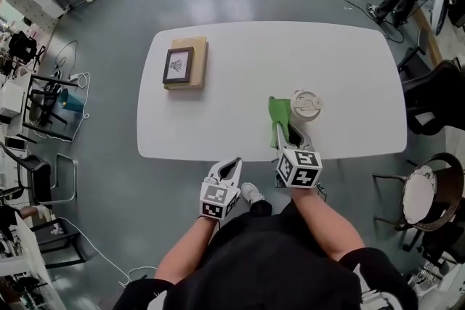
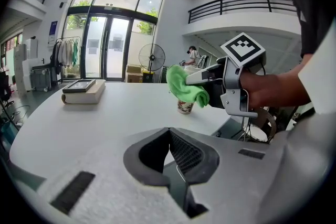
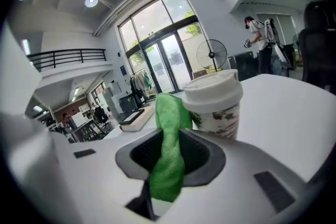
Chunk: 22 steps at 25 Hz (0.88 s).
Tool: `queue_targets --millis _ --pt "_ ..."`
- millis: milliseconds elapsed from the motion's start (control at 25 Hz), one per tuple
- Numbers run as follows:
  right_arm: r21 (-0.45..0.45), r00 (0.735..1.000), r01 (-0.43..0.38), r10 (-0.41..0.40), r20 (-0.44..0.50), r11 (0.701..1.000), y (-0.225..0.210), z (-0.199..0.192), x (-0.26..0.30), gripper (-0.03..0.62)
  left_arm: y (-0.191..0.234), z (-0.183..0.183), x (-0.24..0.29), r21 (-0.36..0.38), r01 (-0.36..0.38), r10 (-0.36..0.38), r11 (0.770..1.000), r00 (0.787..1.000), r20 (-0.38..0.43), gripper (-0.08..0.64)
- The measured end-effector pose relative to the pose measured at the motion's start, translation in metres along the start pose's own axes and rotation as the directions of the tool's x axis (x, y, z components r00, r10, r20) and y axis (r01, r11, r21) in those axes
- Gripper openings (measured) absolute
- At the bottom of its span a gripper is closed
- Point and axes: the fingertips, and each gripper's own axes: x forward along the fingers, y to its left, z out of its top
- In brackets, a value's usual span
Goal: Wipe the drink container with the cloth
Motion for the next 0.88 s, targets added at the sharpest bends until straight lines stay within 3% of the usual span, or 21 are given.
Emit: queue_targets --millis 400,640,880 --pt "0.276 0.998 0.054 -0.058 0.008 0.96 -0.023 -0.011 0.0 0.103 0.014 -0.012 -0.009 -0.007 0.0 0.0 1.0 1.0 -0.017 0.009" --pt "0.376 0.995 0.096 -0.089 -0.036 0.922 -0.04 -0.032 0.01 0.103 0.014 -0.017 -0.008 -0.019 -0.008 0.008 1.0 1.0 -0.018 0.009" --pt "0.421 0.987 0.159 -0.127 -0.101 0.893 -0.054 -0.061 0.024 0.103 0.013 -0.027 -0.008 -0.028 -0.007 0.007 1.0 1.0 -0.02 0.009"
